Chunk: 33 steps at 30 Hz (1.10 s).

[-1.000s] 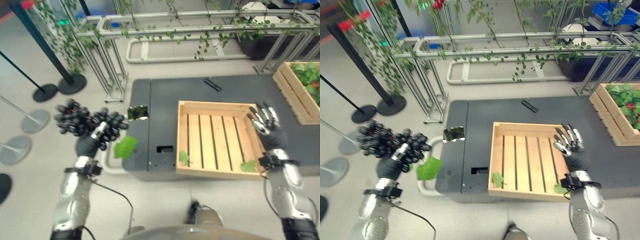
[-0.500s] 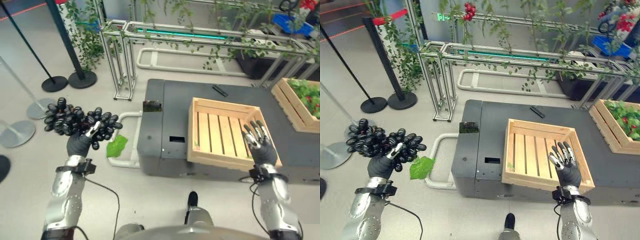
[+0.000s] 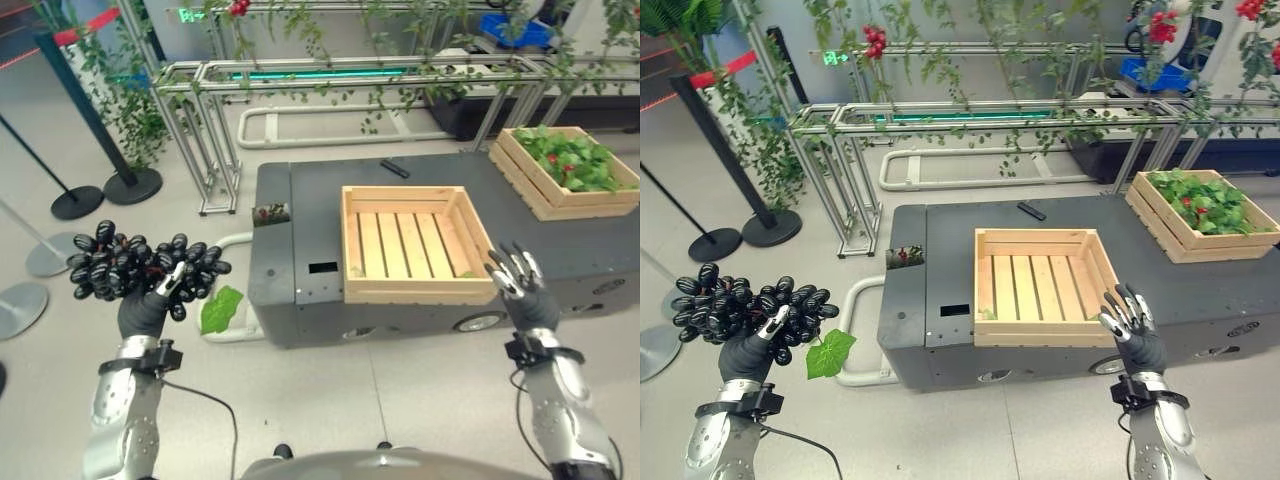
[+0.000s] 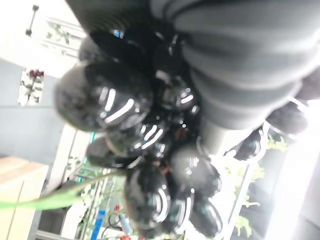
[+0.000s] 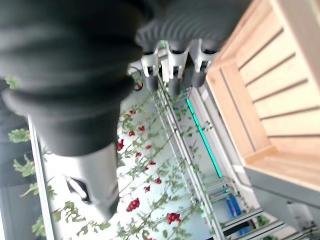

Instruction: Pick up the fruits from the basket on one side to the basket on the other side

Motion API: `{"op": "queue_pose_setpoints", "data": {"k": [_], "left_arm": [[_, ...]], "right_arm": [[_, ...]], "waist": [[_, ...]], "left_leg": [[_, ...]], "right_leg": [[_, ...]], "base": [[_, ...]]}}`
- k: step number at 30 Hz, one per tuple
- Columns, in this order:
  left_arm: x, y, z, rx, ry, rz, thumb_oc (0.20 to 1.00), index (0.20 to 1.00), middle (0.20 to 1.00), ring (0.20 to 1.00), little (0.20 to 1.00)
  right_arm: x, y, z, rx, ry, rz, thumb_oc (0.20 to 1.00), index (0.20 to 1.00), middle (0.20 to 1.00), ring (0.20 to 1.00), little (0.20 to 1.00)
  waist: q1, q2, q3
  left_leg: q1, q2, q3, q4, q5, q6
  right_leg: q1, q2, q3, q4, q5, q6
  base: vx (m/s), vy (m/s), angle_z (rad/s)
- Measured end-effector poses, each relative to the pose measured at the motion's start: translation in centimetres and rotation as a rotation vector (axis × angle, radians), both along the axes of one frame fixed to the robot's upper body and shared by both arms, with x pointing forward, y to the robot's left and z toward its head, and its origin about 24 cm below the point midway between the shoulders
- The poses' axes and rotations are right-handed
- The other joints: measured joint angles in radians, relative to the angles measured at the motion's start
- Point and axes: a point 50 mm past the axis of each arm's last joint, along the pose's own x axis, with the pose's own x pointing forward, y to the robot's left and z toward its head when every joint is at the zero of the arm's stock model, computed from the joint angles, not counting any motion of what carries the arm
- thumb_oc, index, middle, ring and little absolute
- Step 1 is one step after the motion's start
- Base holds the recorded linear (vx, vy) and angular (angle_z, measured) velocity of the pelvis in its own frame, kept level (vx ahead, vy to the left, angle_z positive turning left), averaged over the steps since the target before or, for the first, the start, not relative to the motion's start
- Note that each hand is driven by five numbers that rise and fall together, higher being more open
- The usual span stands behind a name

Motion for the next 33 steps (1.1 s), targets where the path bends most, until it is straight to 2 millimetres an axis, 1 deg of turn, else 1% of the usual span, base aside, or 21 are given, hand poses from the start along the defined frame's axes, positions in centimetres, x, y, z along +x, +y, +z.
{"op": "queue_pose_setpoints", "data": {"k": [8, 10, 12, 13, 14, 15, 16, 18, 19, 20, 22, 23, 24, 25, 26, 27, 28, 29, 30, 31, 33], "left_arm": [[0.0, -0.3, -0.3, 0.027, 0.024, 0.015, 0.200, 0.200, 0.200, 0.200, 0.200], [0.0, -0.3, -0.3, 0.048, 0.027, 0.019, 0.200, 0.200, 0.200, 0.200, 0.200], [0.2, -0.3, -0.1, 0.048, 0.016, 0.023, 0.200, 0.200, 0.200, 0.200, 0.200], [0.9, -0.6, 0.2, 0.046, -0.003, 0.020, 0.200, 0.200, 0.200, 0.200, 0.200], [1.7, -0.9, 0.5, 0.045, -0.021, 0.012, 0.200, 0.200, 0.200, 0.200, 0.200], [2.5, -1.3, 0.7, 0.038, -0.034, -0.003, 0.200, 0.200, 0.200, 0.200, 0.200], [3.2, -1.3, 1.4, 0.051, -0.062, -0.006, 0.200, 0.200, 0.200, 0.200, 0.200], [2.3, -0.5, 1.4, 0.075, -0.056, 0.026, 0.200, 0.200, 0.200, 0.200, 0.200], [2.1, -0.3, 1.3, 0.083, -0.050, 0.031, 0.200, 0.200, 0.200, 0.200, 0.200], [1.8, -0.2, 1.2, 0.085, -0.043, 0.035, 0.200, 0.200, 0.200, 0.200, 0.200], [1.3, 1.2, 1.8, 0.120, -0.052, 0.088, 0.200, 0.200, 0.200, 0.200, 0.200], [1.2, 1.6, 1.7, 0.119, -0.048, 0.110, 0.200, 0.200, 0.200, 0.200, 0.200], [1.4, 1.8, 1.7, 0.115, -0.045, 0.123, 0.200, 0.200, 0.200, 0.200, 0.200], [1.1, 2.3, 1.9, 0.144, -0.038, 0.141, 0.200, 0.200, 0.200, 0.200, 0.200], [0.8, 2.8, 2.1, 0.167, -0.036, 0.164, 0.200, 0.200, 0.200, 0.200, 0.200], [1.0, 3.1, 2.5, 0.170, -0.054, 0.186, 0.200, 0.200, 0.200, 0.200, 0.200], [1.3, 3.2, 3.2, 0.172, -0.087, 0.210, 0.200, 0.200, 0.200, 0.200, 0.200], [1.4, 3.4, 3.6, 0.181, -0.102, 0.217, 0.200, 0.200, 0.200, 0.200, 0.200], [1.5, 3.6, 4.0, 0.188, -0.117, 0.229, 0.200, 0.200, 0.200, 0.200, 0.200], [1.5, 3.5, 4.1, 0.191, -0.122, 0.229, 0.200, 0.200, 0.200, 0.200, 0.200], [1.8, 3.5, 4.5, 0.228, -0.133, 0.224, 0.200, 0.200, 0.200, 0.200, 0.200]], "right_arm": [[0.3, 0.1, 0.2, -0.002, -0.011, 0.005, 1.000, 1.000, 1.000, 1.000, 1.000], [0.4, 0.1, 0.3, -0.004, -0.012, 0.009, 1.000, 1.000, 1.000, 1.000, 1.000], [0.4, 0.1, 0.3, -0.006, -0.016, 0.011, 1.000, 1.000, 1.000, 1.000, 1.000], [0.3, -0.1, 0.5, -0.011, -0.022, -0.002, 1.000, 1.000, 1.000, 1.000, 1.000], [0.3, -0.2, 0.5, -0.008, -0.029, -0.017, 1.000, 1.000, 1.000, 1.000, 1.000], [0.2, -0.4, 0.8, -0.020, -0.039, -0.030, 1.000, 1.000, 1.000, 1.000, 1.000], [0.8, 0.2, 1.0, -0.005, -0.059, -0.019, 1.000, 1.000, 1.000, 1.000, 1.000], [1.9, 2.0, 2.6, 0.004, -0.148, 0.046, 1.000, 1.000, 1.000, 1.000, 1.000], [2.1, 2.0, 3.2, -0.010, -0.177, 0.055, 1.000, 1.000, 1.000, 1.000, 1.000], [1.7, 1.6, 3.2, -0.031, -0.169, 0.045, 1.000, 1.000, 1.000, 1.000, 1.000], [2.0, 2.1, 3.0, -0.003, -0.174, 0.048, 1.000, 1.000, 1.000, 1.000, 1.000], [2.2, 2.3, 3.0, 0.005, -0.177, 0.048, 1.000, 1.000, 1.000, 1.000, 1.000], [2.2, 2.4, 3.0, 0.005, -0.178, 0.043, 1.000, 1.000, 1.000, 1.000, 1.000], [2.3, 3.1, 2.8, 0.010, -0.177, 0.062, 1.000, 1.000, 1.000, 1.000, 1.000], [2.8, 4.0, 3.0, 0.013, -0.188, 0.094, 1.000, 1.000, 1.000, 1.000, 1.000], [3.2, 4.7, 3.2, 0.015, -0.200, 0.122, 1.000, 1.000, 1.000, 1.000, 1.000], [3.6, 5.6, 3.2, 0.017, -0.201, 0.161, 1.000, 1.000, 1.000, 1.000, 1.000], [4.1, 6.0, 3.7, 0.010, -0.222, 0.184, 1.000, 1.000, 1.000, 1.000, 1.000], [4.2, 6.0, 3.8, 0.004, -0.225, 0.188, 1.000, 1.000, 1.000, 1.000, 1.000], [4.3, 5.8, 3.9, -0.004, -0.228, 0.186, 1.000, 1.000, 1.000, 1.000, 1.000], [3.8, 5.1, 3.3, -0.024, -0.191, 0.175, 1.000, 1.000, 1.000, 1.000, 1.000]], "waist": [[0.013, 0.012, 0.007], [0.035, 0.019, 0.016], [0.036, 0.021, 0.031], [0.029, 0.028, 0.041], [0.031, 0.030, 0.049], [0.027, 0.035, 0.051], [0.030, 0.008, 0.069], [0.054, 0.010, 0.067], [0.076, 0.024, 0.066], [0.054, 0.039, 0.054], [0.095, 0.011, 0.064], [0.109, 0.013, 0.066], [0.107, 0.015, 0.068], [0.111, -0.011, 0.059], [0.131, -0.007, 0.059], [0.135, -0.010, 0.060], [0.126, 0.000, 0.068], [0.137, 0.007, 0.072], [0.131, 0.020, 0.082], [0.110, 0.026, 0.086], [0.099, 0.030, 0.086]], "left_leg": [[-0.002, 0.019, -0.075, -0.013, 0.011, -0.014], [-0.018, 0.010, -0.093, -0.011, 0.013, -0.018], [-0.031, 0.000, -0.125, 0.000, 0.021, -0.024], [-0.079, -0.016, -0.126, 0.010, 0.049, -0.008], [-0.101, -0.033, -0.097, -0.013, 0.088, -0.017], [-0.128, -0.033, 0.013, -0.039, 0.055, -0.025], [-0.155, 0.012, 0.219, 0.061, 0.015, 0.019], [-0.170, 0.070, 0.314, 0.171, -0.009, 0.001], [-0.166, 0.069, 0.291, 0.188, -0.017, -0.011], [-0.164, 0.044, 0.212, 0.167, -0.028, 0.042], [-0.184, -0.025, 0.186, 0.179, -0.031, 0.066], [-0.201, -0.037, 0.171, 0.206, -0.049, 0.080], [-0.199, -0.059, 0.178, 0.227, -0.074, 0.110], [-0.139, -0.102, 0.156, 0.184, -0.086, 0.137], [-0.124, -0.120, 0.123, 0.181, -0.112, 0.164], [-0.114, -0.132, 0.084, 0.184, -0.129, 0.172], [-0.094, -0.135, 0.034, 0.167, -0.105, 0.162], [-0.077, -0.138, 0.005, 0.142, -0.113, 0.177], [-0.055, -0.136, -0.053, 0.120, -0.094, 0.168], [-0.042, -0.137, -0.066, 0.105, -0.094, 0.171], [-0.018, -0.150, -0.159, 0.088, -0.105, 0.163]], "right_leg": [[0.056, 0.023, -0.065, -0.056, 0.007, -0.017], [0.076, 0.024, -0.099, -0.064, 0.006, -0.015], [0.094, 0.020, -0.140, -0.070, 0.006, -0.015], [0.111, 0.002, -0.226, -0.073, 0.002, -0.014], [0.117, -0.021, -0.293, -0.066, -0.005, -0.010], [0.128, -0.031, -0.386, -0.070, -0.007, -0.007], [0.141, -0.068, -0.504, -0.073, -0.011, -0.002], [0.180, -0.085, -0.588, -0.069, -0.018, 0.028], [0.198, -0.089, -0.622, -0.054, -0.028, 0.050], [0.197, -0.104, -0.622, -0.018, -0.047, 0.061], [0.200, -0.160, -0.544, 0.054, -0.067, 0.063], [0.198, -0.177, -0.551, 0.105, -0.067, 0.062], [0.192, -0.222, -0.547, 0.223, -0.068, 0.059], [0.139, -0.343, -0.514, 0.457, -0.064, 0.008], [0.111, -0.350, -0.472, 0.509, -0.069, 0.011], [0.069, -0.341, -0.422, 0.550, -0.084, 0.012], [-0.029, -0.283, -0.319, 0.603, -0.118, 0.017], [-0.100, -0.234, -0.283, 0.603, -0.131, 0.021], [-0.176, -0.175, -0.250, 0.515, -0.143, 0.019], [-0.196, -0.171, -0.278, 0.459, -0.139, 0.017], [-0.271, -0.143, -0.194, 0.258, -0.110, 0.026]], "base": [[-0.06, -0.067, 0.22], [-0.12, 0.019, 0.43], [-0.10, 0.089, 0.91], [-0.01, 0.136, 1.59], [0.02, 0.195, 2.10], [0.07, 0.184, 2.14], [0.02, 0.154, 1.95], [0.09, 0.231, 1.71], [0.17, 0.307, 1.89], [0.20, 0.288, 1.66], [0.43, 0.649, 1.40], [0.34, 0.558, 1.36], [0.37, 0.535, 1.49], [0.28, 0.449, 1.38], [0.27, 0.410, 1.05], [0.23, 0.211, 1.06], [0.30, 0.094, 1.19], [0.39, 0.029, 1.42], [0.28, -0.133, 1.41], [0.29, -0.177, 1.94], [0.24, -0.098, 1.85]]}}
